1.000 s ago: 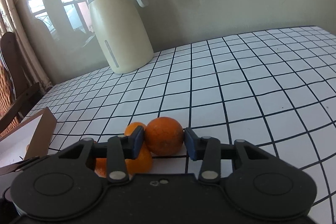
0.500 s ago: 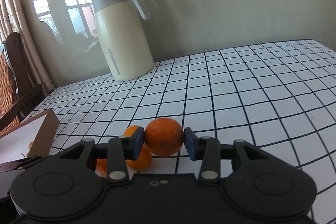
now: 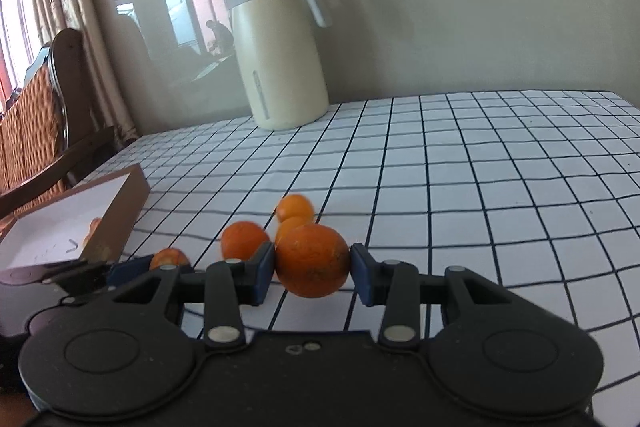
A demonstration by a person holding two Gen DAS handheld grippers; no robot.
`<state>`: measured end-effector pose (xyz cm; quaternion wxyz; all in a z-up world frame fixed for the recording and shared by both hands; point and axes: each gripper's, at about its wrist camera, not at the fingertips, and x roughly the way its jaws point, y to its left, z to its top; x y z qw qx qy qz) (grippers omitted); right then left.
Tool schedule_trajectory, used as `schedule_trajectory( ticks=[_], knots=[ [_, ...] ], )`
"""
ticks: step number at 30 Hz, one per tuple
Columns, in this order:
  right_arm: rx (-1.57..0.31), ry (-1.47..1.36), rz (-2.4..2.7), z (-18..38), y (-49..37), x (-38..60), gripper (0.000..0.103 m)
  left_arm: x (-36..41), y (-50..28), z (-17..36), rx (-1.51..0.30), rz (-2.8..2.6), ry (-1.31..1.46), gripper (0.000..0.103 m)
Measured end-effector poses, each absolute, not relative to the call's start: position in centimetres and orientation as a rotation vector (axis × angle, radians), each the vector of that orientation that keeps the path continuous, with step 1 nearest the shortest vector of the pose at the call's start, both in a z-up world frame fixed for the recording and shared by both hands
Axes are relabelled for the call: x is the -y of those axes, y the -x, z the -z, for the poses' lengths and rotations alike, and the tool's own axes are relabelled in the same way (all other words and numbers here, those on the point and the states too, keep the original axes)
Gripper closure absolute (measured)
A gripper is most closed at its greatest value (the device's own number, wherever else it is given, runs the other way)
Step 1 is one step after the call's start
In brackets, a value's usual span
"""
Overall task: Organize fruits
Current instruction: 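Carry both held fruits over the white box and open both tools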
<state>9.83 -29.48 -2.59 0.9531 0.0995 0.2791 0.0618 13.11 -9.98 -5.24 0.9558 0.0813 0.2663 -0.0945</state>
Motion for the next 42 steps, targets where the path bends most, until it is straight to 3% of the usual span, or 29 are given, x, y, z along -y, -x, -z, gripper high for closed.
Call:
schedule_trajectory(
  ticks=[24,42],
  knots=[
    [-0.509,-0.201,-0.147,1.5,-8.8,28.9,0.070,8.9,-11.6,4.2,-0.503,0.174,-0.095,0.071],
    [-0.413,-0.138,-0.335,-0.8,-8.4,22.4,0.070,2.4,-7.8,0.3,-0.396,0.091,-0.071,0.071]
  ],
)
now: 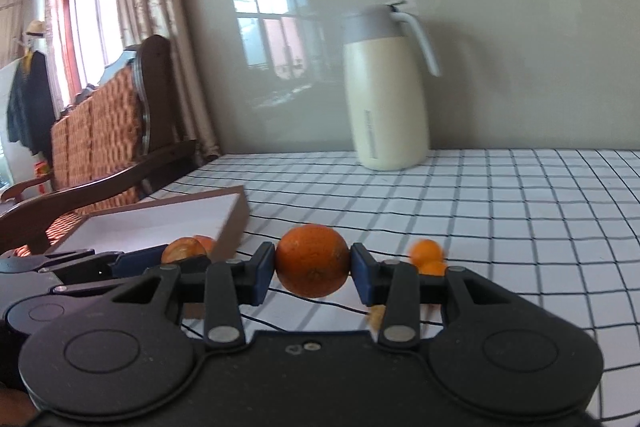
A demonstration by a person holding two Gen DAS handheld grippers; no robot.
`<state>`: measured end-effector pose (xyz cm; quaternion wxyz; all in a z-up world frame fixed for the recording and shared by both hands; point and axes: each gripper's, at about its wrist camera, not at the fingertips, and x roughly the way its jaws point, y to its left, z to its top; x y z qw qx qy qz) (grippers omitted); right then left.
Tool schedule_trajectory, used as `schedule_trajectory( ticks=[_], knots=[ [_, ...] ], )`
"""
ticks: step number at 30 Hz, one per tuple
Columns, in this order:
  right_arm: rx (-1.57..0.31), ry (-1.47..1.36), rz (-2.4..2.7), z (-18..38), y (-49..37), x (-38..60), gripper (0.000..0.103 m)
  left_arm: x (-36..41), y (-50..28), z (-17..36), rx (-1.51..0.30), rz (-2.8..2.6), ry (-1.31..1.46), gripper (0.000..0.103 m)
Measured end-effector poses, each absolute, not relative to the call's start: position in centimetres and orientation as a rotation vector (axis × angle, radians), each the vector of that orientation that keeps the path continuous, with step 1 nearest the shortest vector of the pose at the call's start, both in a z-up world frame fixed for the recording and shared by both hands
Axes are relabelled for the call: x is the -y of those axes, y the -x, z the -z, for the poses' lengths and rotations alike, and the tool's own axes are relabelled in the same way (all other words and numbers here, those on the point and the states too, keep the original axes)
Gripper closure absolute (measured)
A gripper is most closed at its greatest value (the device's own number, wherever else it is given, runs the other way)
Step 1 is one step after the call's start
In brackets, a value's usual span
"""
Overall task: Organize fruits
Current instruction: 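Carry both held fruits over the white box and open both tools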
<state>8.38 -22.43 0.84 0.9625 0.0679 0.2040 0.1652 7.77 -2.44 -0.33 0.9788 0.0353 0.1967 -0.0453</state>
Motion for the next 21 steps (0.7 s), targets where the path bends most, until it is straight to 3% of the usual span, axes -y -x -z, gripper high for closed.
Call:
schedule_trajectory(
  ticks=[21],
  knots=[
    [-0.343,-0.104,-0.510,-1.8,-8.8,15.1,0.070,-6.3,-5.0,-0.7,-0.340,-0.107,0.007,0.071]
  ],
)
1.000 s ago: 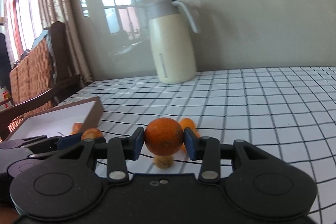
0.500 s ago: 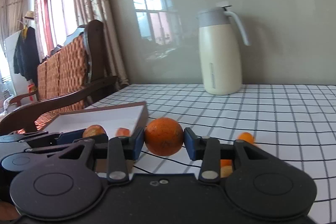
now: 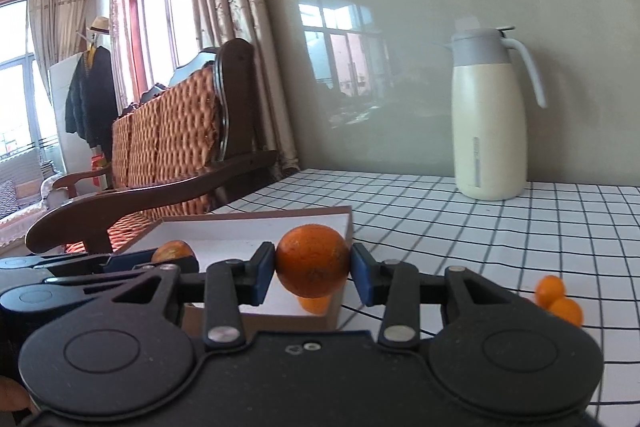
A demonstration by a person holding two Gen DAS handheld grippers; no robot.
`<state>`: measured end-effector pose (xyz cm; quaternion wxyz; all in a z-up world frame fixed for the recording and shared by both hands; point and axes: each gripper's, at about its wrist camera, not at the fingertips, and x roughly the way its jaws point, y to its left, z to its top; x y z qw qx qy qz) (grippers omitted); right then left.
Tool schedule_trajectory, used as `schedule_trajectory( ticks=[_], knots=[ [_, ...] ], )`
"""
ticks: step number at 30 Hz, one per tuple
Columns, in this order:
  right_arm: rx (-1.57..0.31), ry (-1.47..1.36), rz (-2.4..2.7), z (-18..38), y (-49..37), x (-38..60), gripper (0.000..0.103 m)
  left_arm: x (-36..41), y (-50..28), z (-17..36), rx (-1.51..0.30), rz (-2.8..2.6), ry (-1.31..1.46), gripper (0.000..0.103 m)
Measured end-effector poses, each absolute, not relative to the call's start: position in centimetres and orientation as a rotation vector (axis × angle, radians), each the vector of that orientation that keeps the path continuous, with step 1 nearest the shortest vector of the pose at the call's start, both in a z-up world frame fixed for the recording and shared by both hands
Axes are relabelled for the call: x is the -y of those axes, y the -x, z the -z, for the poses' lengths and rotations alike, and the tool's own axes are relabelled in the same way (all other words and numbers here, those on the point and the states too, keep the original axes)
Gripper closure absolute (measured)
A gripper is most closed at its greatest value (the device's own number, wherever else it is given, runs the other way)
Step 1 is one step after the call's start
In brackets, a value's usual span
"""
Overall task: Organize fruits
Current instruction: 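Carry both held fruits over the white box and open both tools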
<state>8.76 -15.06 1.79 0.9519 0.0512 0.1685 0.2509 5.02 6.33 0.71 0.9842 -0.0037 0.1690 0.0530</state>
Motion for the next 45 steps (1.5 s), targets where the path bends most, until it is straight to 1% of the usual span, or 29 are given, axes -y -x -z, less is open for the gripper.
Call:
schedule_trajectory(
  ticks=[26,35,45],
  knots=[
    [-0.355,-0.098,-0.535,-1.1,-11.4,9.0,0.070,-14.7,-5.4,-0.6,-0.327,-0.313,0.082,0.071],
    [-0.357,-0.101,-0.519,-1.2,-12.9,7.8,0.070,-16.2,-6.9,-0.7,-0.322,-0.354,0.091,0.071],
    [-0.397,-0.088,-0.498,-0.4,-15.8,6.3,0.070,-18.4,-9.5,0.1,-0.366,-0.384,0.115,0.071]
  ],
)
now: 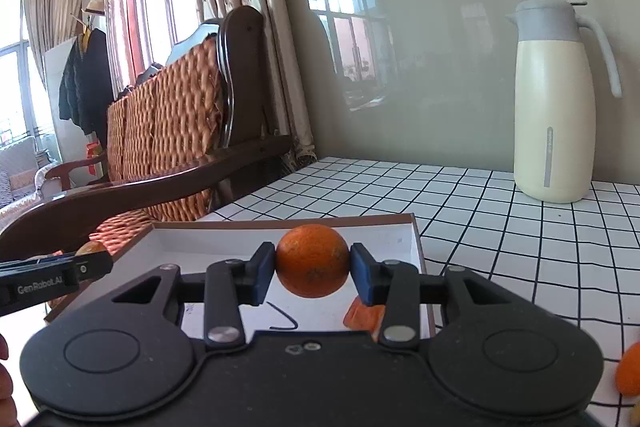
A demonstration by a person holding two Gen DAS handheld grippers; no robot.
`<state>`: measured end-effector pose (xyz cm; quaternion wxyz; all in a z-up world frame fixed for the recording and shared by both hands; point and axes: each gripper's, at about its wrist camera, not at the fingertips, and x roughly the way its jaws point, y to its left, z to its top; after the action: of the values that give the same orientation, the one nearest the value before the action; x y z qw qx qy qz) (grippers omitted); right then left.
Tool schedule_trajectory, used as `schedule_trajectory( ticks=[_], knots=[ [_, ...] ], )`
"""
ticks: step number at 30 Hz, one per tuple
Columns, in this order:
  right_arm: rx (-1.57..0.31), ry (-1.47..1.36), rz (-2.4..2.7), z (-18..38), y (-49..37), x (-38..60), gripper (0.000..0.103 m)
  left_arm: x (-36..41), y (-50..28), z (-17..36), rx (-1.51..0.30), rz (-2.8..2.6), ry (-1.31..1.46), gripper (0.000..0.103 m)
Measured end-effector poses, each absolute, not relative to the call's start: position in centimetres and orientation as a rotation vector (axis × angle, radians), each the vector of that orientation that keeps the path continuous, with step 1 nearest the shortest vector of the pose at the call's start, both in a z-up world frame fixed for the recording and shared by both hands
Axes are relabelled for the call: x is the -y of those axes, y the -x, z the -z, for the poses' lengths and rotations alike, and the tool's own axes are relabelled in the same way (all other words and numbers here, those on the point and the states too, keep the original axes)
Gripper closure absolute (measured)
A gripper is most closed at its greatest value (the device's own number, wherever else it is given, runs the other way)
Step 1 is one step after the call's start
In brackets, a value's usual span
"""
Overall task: Organize fruits
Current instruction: 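Carry both held fruits over the white box and open both tools, then move both open tools back from the box to the fruit cluster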
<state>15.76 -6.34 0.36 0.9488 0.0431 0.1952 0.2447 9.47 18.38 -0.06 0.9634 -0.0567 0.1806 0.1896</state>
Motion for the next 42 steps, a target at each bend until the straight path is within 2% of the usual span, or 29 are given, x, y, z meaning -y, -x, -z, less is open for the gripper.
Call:
schedule_trajectory(
  ticks=[10,12,13,14,15,16,20,28,35,38,42],
  knots=[
    [-0.449,-0.096,-0.465,0.2,-18.5,5.7,0.070,-19.9,-12.2,0.7,-0.399,-0.395,0.128,0.071],
    [-0.451,-0.079,-0.447,0.1,-18.7,5.5,0.067,-19.9,-12.7,0.7,-0.404,-0.392,0.132,0.071],
    [-0.451,-0.069,-0.443,0.1,-18.7,5.3,0.050,-19.9,-13.0,0.8,-0.406,-0.401,0.128,0.071],
    [-0.433,-0.067,-0.423,-0.1,-18.5,5.4,0.025,-19.9,-13.2,0.8,-0.411,-0.404,0.124,0.068],
    [-0.388,-0.077,-0.409,-0.5,-17.9,5.8,0.019,-19.9,-13.4,0.8,-0.428,-0.400,0.132,0.039],
    [-0.347,-0.080,-0.409,-0.8,-17.5,6.0,0.014,-19.8,-13.3,0.6,-0.438,-0.403,0.143,0.000],
    [-0.267,-0.108,-0.425,-2.1,-16.2,6.9,0.006,-18.9,-11.7,-0.9,-0.324,-0.423,0.120,0.000],
    [-0.222,-0.159,-0.449,-3.0,-15.1,8.7,0.006,-17.9,-9.8,-2.1,-0.223,-0.466,0.028,0.000],
    [-0.275,-0.176,-0.447,-2.0,-15.2,9.2,0.006,-17.2,-8.8,-2.3,-0.240,-0.470,-0.012,0.000],
    [-0.352,-0.147,-0.451,-1.3,-15.5,9.3,0.006,-17.0,-8.3,-2.2,-0.253,-0.471,-0.009,0.000],
    [-0.318,-0.164,-0.470,-1.7,-14.4,10.7,0.006,-16.8,-7.9,-2.1,-0.270,-0.453,0.012,0.000]
  ],
)
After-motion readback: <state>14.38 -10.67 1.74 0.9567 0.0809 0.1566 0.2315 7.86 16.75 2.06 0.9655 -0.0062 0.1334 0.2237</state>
